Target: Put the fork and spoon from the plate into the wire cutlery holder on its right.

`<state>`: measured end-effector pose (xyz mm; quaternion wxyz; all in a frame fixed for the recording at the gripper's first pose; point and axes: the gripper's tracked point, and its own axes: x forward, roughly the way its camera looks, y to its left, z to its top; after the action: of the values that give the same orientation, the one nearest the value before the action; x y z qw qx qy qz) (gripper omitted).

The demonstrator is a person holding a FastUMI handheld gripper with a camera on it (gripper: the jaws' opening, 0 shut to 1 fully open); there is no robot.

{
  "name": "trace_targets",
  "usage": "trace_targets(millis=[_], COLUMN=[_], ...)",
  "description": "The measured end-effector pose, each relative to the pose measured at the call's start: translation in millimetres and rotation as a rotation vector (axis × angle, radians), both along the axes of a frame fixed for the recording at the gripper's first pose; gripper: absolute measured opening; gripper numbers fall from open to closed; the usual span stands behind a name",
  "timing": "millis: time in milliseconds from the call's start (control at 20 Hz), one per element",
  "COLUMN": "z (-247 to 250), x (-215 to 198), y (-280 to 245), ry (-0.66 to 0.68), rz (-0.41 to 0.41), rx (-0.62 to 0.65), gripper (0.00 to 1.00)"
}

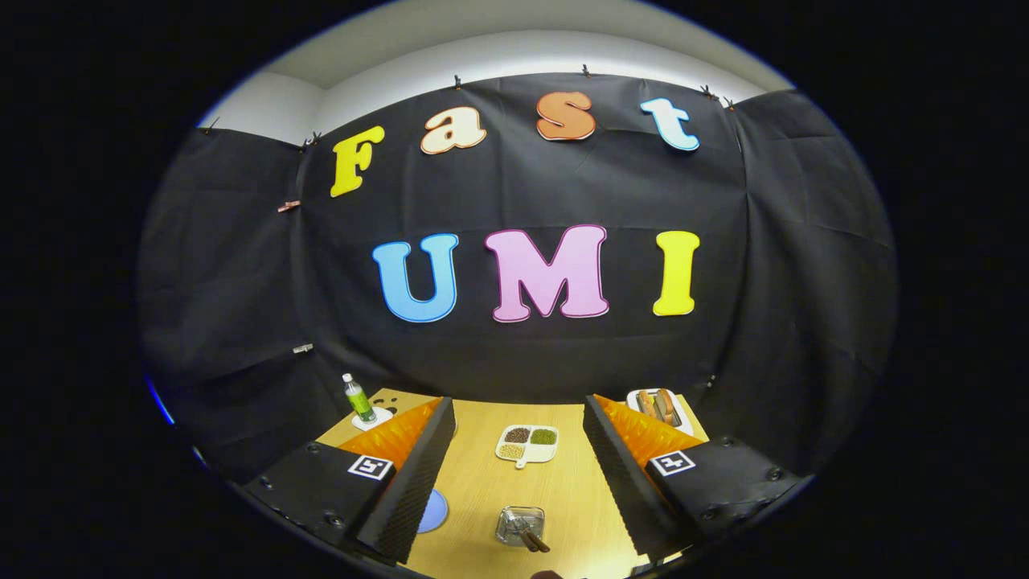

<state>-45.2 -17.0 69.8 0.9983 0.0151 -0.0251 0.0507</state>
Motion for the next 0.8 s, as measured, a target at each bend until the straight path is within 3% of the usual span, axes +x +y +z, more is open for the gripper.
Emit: trace_targets(millis=[800], z=[-66], x=[12], y=[-22], ry=[0.134], rz=[0.027], rx=[0.017], gripper=[1.0])
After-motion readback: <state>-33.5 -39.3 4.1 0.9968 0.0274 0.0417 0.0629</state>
